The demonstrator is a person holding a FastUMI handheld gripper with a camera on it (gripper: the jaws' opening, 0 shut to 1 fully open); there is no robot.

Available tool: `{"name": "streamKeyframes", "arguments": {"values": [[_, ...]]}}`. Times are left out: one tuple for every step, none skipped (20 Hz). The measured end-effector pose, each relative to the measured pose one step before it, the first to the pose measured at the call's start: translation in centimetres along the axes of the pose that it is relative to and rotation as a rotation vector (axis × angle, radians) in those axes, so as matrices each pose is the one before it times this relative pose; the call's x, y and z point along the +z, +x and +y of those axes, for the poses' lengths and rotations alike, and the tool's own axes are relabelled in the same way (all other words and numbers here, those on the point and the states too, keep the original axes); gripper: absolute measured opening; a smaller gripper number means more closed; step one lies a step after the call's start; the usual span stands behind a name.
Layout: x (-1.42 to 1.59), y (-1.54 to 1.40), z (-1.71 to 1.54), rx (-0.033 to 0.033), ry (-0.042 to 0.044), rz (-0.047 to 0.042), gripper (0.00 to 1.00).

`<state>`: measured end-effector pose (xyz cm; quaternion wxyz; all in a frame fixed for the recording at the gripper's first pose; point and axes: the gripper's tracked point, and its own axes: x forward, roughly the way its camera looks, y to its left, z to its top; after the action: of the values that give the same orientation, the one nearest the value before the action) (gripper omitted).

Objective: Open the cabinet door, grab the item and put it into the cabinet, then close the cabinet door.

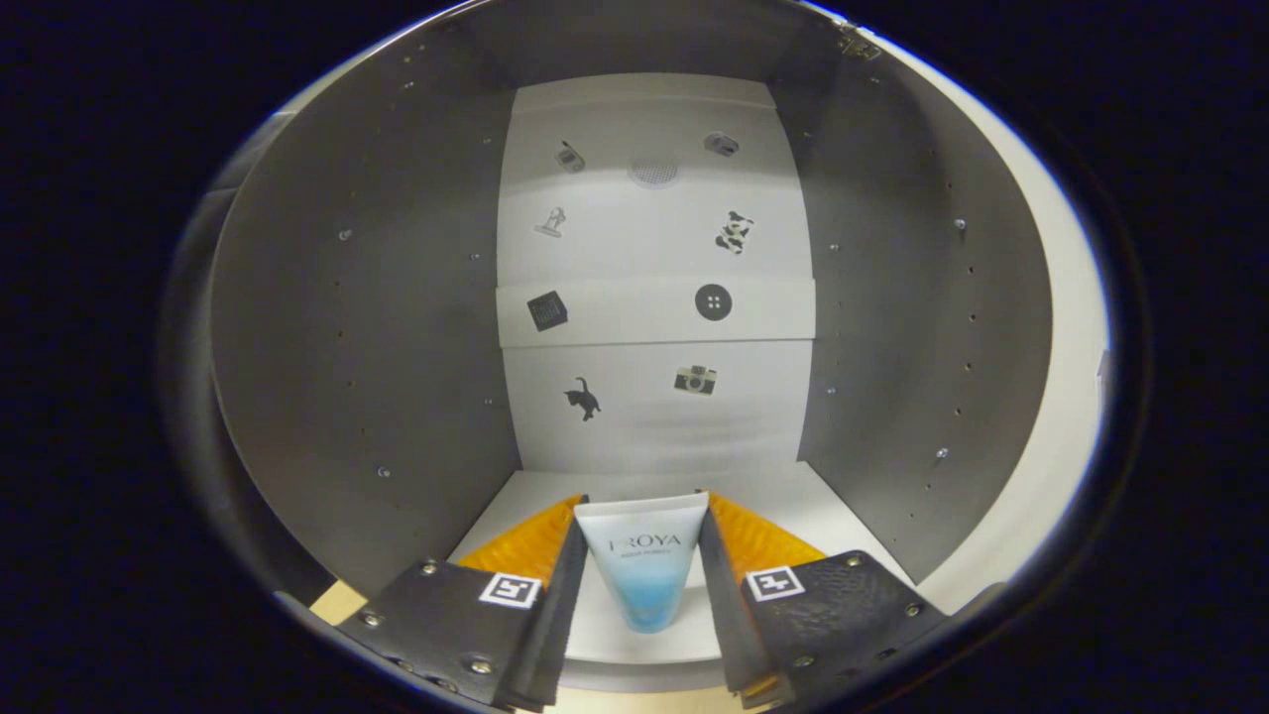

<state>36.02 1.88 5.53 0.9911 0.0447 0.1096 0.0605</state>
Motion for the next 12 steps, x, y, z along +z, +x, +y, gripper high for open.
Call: {"name": "streamKeyframes", "arguments": {"values": [[-0.116,0.012,0.014,-0.00199,0.00221,0.00144,0.62],[0.086,-0.087,-0.104,-0.00108,0.00021,-0.00412,0.64],[-0.007,0.019,-0.057,-0.00005,-0.00103,-0.00213,0.64],[0.017,0.144,-0.22,-0.00475,0.00362,-0.00106,0.68],[0.071,-0.068,0.023,0.00014,0.00407,-0.00433,0.71],[0.408,0.022,0.033,-0.00369,0.00431,-0.01444,0.76],[0.256,0.001,0.092,-0.00095,0.00439,-0.00827,0.8],[0.447,-0.229,0.002,-0.00258,0.00635,-0.01485,0.85],[0.49,-0.484,-0.131,-0.00446,0.00503,-0.01528,0.89],[0.45,-0.546,0.061,0.00322,0.00555,-0.01153,0.89],[0.302,-0.617,0.119,0.00041,0.00317,-0.00888,0.89],[0.339,-0.779,-0.066,-0.00328,-0.00362,-0.00723,0.89]]}}
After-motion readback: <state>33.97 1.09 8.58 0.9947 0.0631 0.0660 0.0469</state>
